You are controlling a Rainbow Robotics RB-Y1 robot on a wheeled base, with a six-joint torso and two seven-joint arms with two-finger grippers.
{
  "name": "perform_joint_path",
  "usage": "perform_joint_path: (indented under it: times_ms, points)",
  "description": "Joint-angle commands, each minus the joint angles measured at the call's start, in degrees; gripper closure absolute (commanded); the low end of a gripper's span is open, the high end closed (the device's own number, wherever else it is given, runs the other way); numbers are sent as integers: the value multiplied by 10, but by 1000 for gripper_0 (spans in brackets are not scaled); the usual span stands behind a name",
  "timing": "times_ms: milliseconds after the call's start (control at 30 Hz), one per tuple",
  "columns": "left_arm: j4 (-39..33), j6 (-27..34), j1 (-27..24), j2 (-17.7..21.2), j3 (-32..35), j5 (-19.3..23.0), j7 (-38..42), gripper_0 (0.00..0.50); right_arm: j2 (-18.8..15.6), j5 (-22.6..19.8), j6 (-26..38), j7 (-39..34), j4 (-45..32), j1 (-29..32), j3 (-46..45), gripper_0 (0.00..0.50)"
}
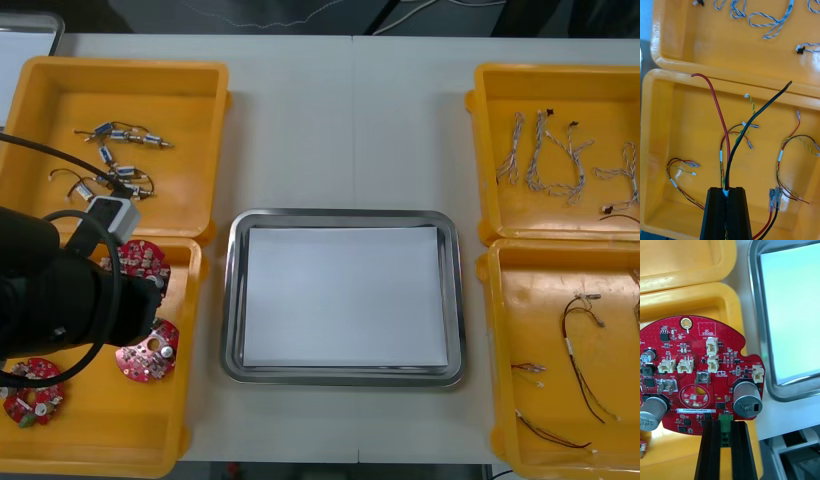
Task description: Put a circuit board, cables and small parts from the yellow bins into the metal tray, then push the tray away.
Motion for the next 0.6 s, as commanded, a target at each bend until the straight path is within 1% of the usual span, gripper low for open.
perform_joint_path:
  times_ms: [33, 167, 200, 300, 433, 600]
  points:
    - [-18, 7, -59, 25, -50, -13, 108, 500, -62, -37, 3, -19, -15, -32, 19, 500]
    - [-18, 14, -105, 26, -103, -17, 151, 500, -92, -70, -11, -20, -21, -51, 50, 500]
    - [-18, 14, -119, 25, -118, -17, 164, 500, -98, -72, -18, -19, -26, -59, 60, 500]
    - [-18, 15, -152, 25, -153, -18, 192, 500, -105, -67, -27, -19, -45, -76, 88, 500]
    - [-8, 15, -191, 18, -195, -18, 220, 500, -105, -58, -29, -20, -67, -102, 126, 500]
    - [29, 15, -243, -14, -249, -24, 247, 500, -115, -63, -32, -26, -87, -146, 174, 500]
